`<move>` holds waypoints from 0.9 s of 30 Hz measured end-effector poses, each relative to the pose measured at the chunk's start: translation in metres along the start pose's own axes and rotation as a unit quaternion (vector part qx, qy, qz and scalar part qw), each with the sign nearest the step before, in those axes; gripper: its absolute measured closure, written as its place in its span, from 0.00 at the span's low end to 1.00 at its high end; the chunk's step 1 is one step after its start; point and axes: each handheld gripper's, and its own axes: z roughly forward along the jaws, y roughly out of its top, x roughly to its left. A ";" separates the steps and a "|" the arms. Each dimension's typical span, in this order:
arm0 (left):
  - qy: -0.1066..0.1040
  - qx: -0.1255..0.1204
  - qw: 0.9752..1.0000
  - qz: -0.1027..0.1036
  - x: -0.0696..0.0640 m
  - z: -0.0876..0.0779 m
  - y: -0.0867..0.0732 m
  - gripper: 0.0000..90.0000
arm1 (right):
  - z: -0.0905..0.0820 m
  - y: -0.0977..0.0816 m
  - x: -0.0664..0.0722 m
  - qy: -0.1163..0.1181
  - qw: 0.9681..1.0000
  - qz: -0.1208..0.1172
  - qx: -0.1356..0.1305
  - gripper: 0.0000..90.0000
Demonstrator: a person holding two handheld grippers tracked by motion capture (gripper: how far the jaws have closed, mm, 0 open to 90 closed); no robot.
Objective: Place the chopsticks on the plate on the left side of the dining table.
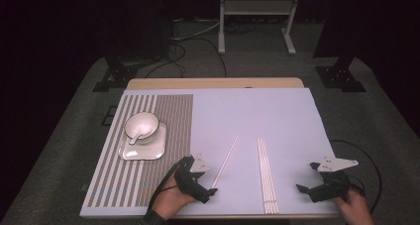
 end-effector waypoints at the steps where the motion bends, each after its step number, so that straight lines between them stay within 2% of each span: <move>1: 0.000 0.000 1.000 0.000 0.001 0.000 0.000 0.00 | 0.000 0.000 0.000 0.000 1.000 0.000 0.000 0.02; 27: 0.006 -0.001 1.000 -0.010 0.021 -0.004 -0.005 0.00 | 0.000 0.000 0.000 0.000 1.000 0.000 0.000 0.02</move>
